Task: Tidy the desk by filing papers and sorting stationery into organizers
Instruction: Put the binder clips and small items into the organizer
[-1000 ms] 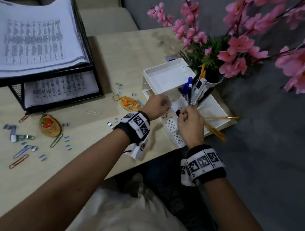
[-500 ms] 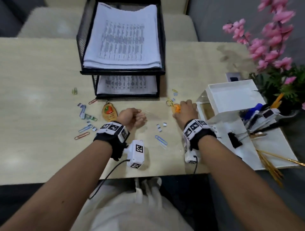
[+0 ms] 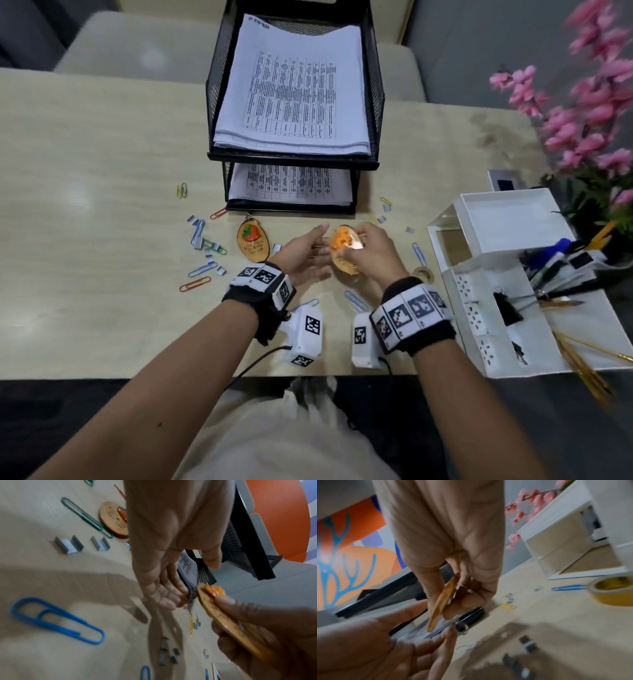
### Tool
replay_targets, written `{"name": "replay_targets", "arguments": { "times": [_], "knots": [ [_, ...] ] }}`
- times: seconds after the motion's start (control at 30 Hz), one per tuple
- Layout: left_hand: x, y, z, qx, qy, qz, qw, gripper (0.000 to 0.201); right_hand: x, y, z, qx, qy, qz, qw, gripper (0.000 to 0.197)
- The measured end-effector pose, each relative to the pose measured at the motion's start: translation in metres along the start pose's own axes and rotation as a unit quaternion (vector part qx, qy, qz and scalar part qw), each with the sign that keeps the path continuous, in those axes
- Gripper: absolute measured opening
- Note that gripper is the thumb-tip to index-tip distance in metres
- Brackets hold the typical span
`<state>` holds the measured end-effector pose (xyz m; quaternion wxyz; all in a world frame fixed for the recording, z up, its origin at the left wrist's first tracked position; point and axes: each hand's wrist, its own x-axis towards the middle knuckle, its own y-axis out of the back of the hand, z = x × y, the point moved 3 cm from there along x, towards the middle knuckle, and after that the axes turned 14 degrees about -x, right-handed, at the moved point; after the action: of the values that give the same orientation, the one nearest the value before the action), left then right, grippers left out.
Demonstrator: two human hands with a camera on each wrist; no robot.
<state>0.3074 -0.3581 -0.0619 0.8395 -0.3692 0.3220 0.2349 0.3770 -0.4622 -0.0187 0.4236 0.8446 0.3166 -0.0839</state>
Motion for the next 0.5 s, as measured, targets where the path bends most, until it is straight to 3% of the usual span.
{"name": "replay_targets", "arguments": {
  "times": [0.13,0.27,0.37,0.5],
  "knots": [
    [-0.013,0.038,0.022,-0.022,-0.075,0.013,0.997,0.023,0.011,-0.024,-0.029,0.051,0.016,-0.028,0.998,0.021],
    [-0.029,0.095,0.048,-0.073,-0.155,0.101,0.98,0.025,0.032,-0.061,-0.057,0.102,-0.012,-0.013,0.995,0.018],
    [-0.039,0.135,0.065,-0.093,-0.205,0.158,0.961,0.025,0.041,-0.104,-0.078,-0.031,-0.002,-0.021,0.999,0.018],
    [-0.05,0.163,0.078,-0.153,-0.223,0.17,0.948,0.029,0.038,-0.142,-0.091,-0.274,0.044,0.005,0.961,0.076]
  ]
}}
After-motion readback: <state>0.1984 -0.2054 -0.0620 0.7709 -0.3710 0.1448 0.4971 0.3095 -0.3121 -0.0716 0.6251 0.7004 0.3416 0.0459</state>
